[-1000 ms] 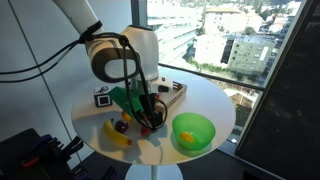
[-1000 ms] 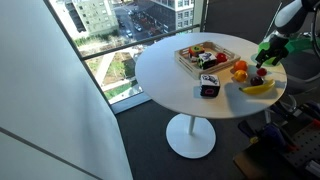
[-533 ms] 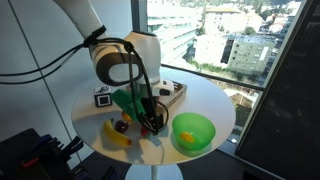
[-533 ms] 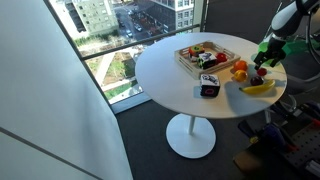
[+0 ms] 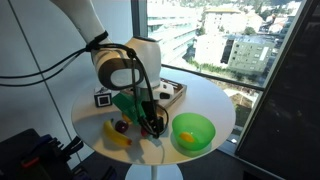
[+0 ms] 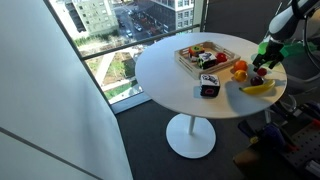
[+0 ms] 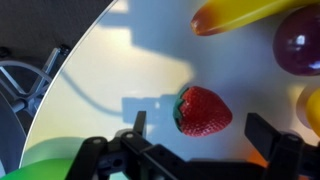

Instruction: Pick up the strawberry on the table and put it in the green bowl

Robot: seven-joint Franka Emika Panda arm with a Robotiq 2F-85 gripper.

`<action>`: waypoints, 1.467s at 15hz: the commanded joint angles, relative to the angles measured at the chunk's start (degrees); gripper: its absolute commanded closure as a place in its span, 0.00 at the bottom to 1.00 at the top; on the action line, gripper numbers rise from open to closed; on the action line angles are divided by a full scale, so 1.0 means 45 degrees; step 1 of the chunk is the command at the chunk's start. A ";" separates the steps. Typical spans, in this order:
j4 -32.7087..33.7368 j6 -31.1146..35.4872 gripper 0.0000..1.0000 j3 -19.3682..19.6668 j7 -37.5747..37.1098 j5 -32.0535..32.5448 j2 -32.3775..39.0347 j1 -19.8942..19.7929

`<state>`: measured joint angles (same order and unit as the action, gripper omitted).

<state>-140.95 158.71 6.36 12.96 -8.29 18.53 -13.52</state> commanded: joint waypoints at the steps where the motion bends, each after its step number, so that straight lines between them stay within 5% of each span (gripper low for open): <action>1: 0.0208 0.0286 0.25 -0.0138 0.0001 0.0106 0.0255 -0.0178; 2: 0.0221 0.0301 0.26 -0.0138 -0.0011 0.0120 0.0290 -0.0176; 8: 0.0241 0.0216 0.73 -0.0071 -0.0222 0.0167 0.0251 -0.0145; 22: 0.0322 -0.1351 0.73 0.0846 -0.0446 0.0093 -0.2505 -0.0228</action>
<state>-139.73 155.99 9.41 12.28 -8.28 10.99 -13.74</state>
